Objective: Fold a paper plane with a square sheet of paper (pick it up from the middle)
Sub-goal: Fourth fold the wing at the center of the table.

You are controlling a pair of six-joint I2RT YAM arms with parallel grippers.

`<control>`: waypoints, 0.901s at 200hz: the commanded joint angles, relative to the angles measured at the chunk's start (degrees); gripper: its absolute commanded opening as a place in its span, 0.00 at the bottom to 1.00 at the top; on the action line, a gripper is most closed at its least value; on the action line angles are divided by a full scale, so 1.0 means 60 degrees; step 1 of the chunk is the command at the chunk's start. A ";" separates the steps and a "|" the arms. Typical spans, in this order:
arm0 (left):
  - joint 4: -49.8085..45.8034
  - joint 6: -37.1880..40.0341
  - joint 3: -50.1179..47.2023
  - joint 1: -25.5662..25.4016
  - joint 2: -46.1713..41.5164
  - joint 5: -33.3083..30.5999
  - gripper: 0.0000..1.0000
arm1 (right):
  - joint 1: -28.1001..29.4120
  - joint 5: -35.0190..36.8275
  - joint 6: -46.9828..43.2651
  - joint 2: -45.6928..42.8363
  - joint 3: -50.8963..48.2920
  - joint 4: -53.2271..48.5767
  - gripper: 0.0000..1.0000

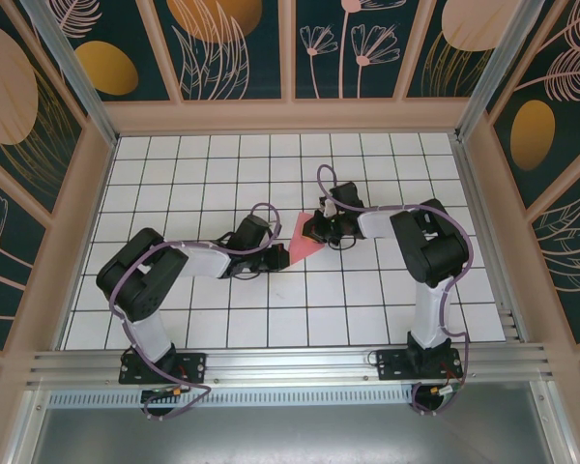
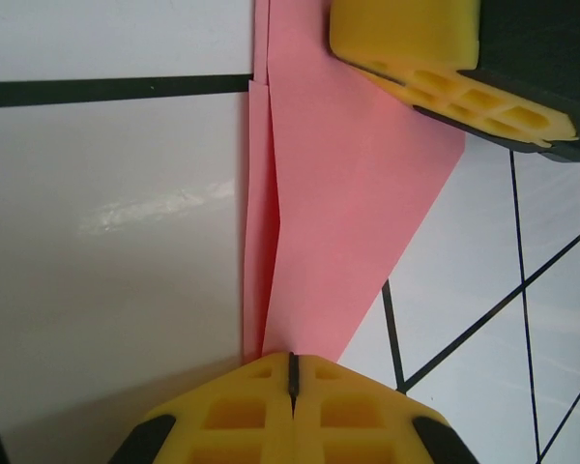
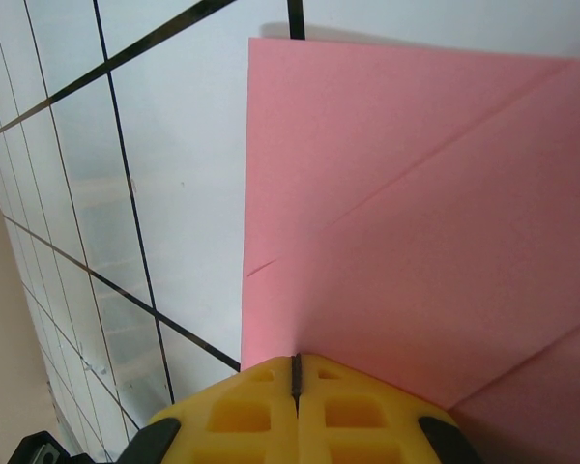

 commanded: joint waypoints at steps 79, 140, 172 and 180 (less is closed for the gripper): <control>-0.0212 -0.0244 -0.0577 -0.0018 0.0268 -0.0570 0.00 | 0.0421 -0.0948 -0.1129 -0.1302 -0.1207 0.0674 0.07; -0.0171 -0.0255 -0.0590 -0.0027 0.0160 -0.0438 0.00 | 0.0992 -0.1024 -0.0966 -0.0633 -0.1145 0.0747 0.07; -0.0109 -0.0264 -0.0543 -0.0028 -0.0049 -0.0322 0.00 | 0.0978 -0.0394 -0.0964 -0.0188 -0.0751 0.0024 0.05; -0.0047 -0.0251 -0.0490 -0.0023 -0.0140 -0.0238 0.00 | 0.0974 -0.0273 -0.0943 -0.0086 -0.0682 -0.0121 0.05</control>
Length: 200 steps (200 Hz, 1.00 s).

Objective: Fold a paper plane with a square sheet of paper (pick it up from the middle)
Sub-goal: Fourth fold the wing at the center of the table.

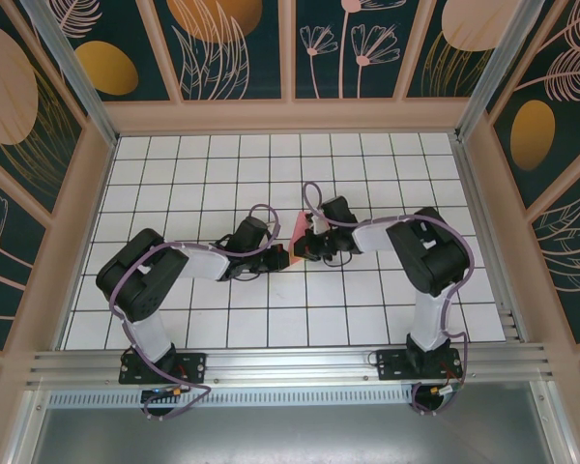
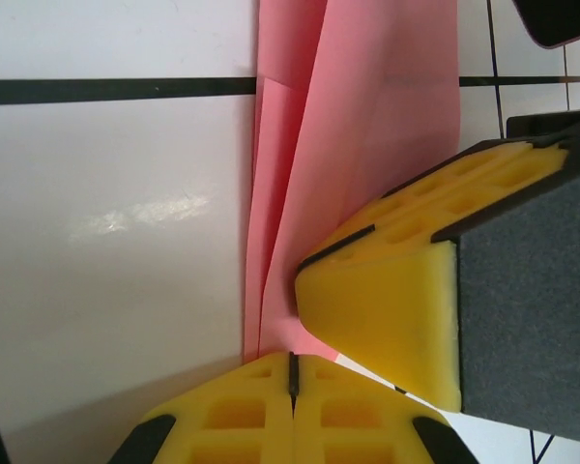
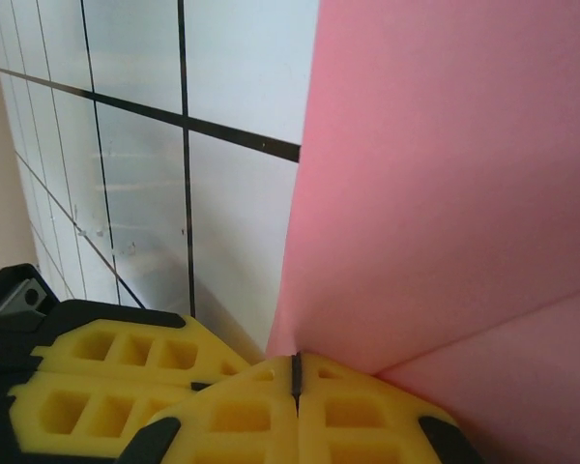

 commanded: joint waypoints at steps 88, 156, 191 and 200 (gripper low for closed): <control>0.0066 -0.0380 0.0044 -0.0021 -0.0219 -0.0180 0.06 | 0.0023 0.0600 -0.0035 0.0470 0.0405 -0.0614 0.04; -0.0473 -0.0389 -0.0247 -0.0012 0.0128 -0.0370 0.00 | -0.0042 0.0534 0.0056 0.0535 0.0463 -0.0514 0.04; -0.1005 -0.0407 -0.0474 -0.0006 0.0092 -0.0711 0.00 | -0.0505 0.0546 -0.0107 0.0578 0.0506 -0.0257 0.04; -0.1044 -0.0443 -0.0556 -0.0010 0.0077 -0.0731 0.00 | -0.0644 0.0460 -0.0207 0.0610 0.0515 -0.0094 0.04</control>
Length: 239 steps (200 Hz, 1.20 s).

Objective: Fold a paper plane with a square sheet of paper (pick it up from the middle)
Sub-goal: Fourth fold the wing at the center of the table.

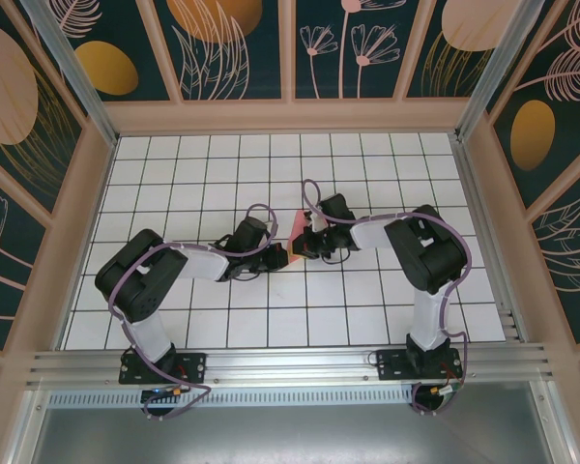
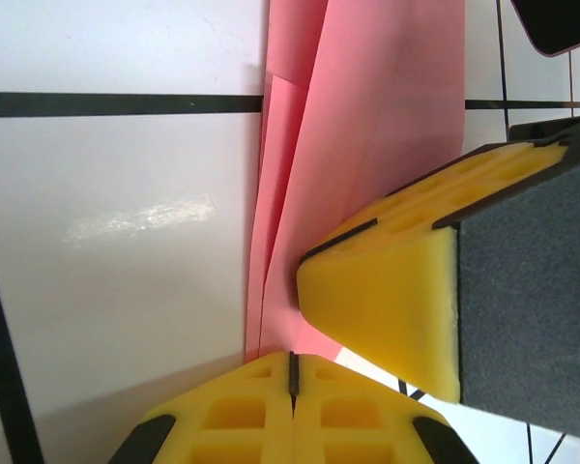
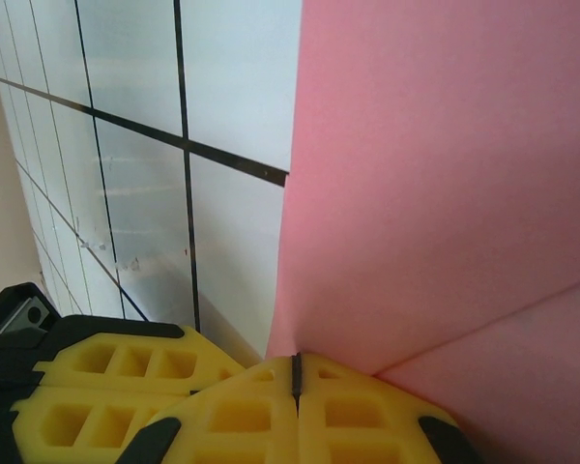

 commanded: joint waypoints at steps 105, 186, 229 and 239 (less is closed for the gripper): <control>-0.1027 -0.0166 -0.0661 -0.0013 0.0132 -0.0359 0.00 | -0.1830 0.0390 -0.1011 0.1039 0.1141 0.0227 0.05; -0.1007 -0.0130 -0.0693 -0.0022 0.0080 -0.0316 0.00 | -0.2318 0.1160 -0.1021 0.1430 0.2170 -0.0492 0.05; -0.0934 -0.0047 -0.0592 -0.0023 0.0060 -0.0228 0.00 | -0.2436 0.1853 -0.0832 0.1293 0.2733 -0.1097 0.05; -0.0921 -0.0011 -0.0545 -0.0025 0.0022 -0.0227 0.00 | -0.2440 0.1988 -0.0733 0.1141 0.2778 -0.1169 0.07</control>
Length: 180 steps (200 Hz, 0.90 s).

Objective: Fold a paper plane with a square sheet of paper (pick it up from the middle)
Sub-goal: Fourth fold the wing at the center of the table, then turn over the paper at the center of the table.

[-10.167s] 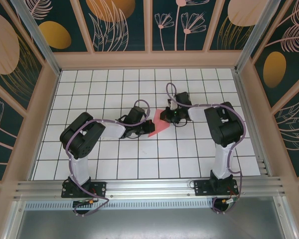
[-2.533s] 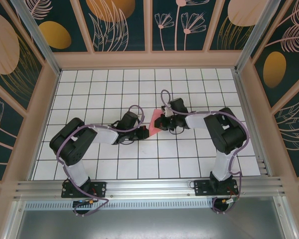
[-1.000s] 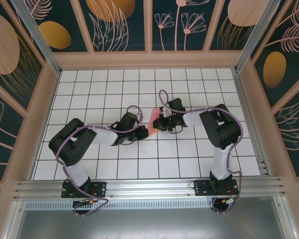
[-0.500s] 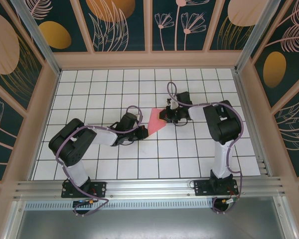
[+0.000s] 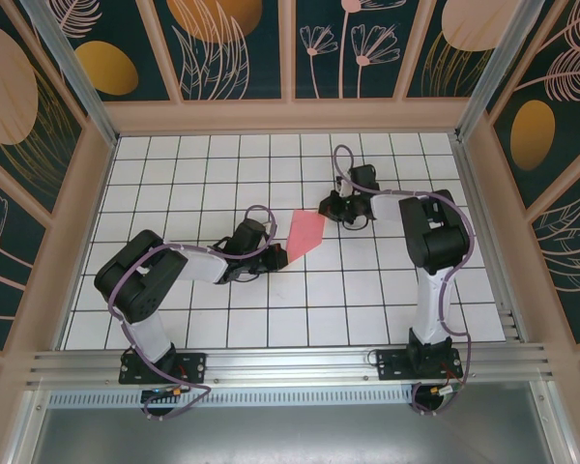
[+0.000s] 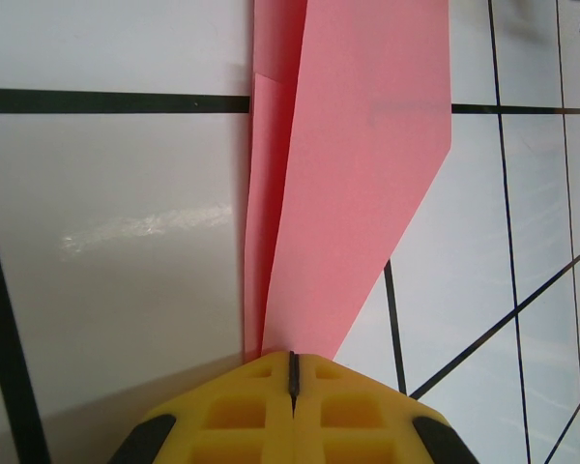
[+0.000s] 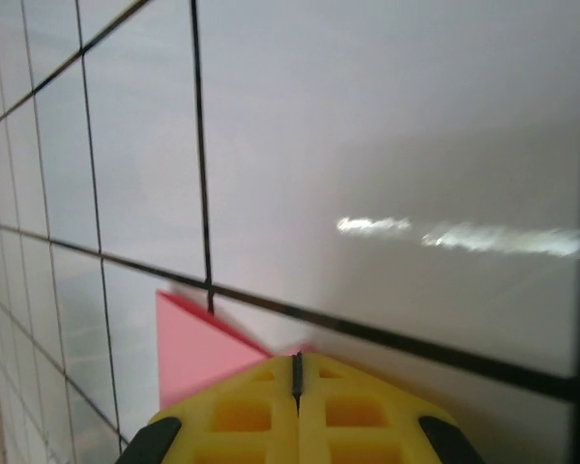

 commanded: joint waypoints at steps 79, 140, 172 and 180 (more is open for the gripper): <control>-0.1245 0.0410 0.1229 -0.0001 -0.1495 -0.0843 0.43 | 0.0331 0.0968 0.2190 -0.3135 -0.2728 0.1385 0.41; -0.1404 0.0401 0.0886 0.0175 -0.2457 -0.3211 0.86 | 0.1644 0.1045 0.3575 -0.2978 -0.3276 0.2276 0.44; -0.1667 0.0270 0.0588 0.0434 -0.2761 -0.3874 0.98 | 0.1853 0.1317 0.3883 -0.2538 -0.3080 0.2280 0.39; -0.1709 0.0215 0.0522 0.0500 -0.2809 -0.3975 0.99 | 0.1866 0.1420 0.3944 -0.2466 -0.3031 0.2161 0.38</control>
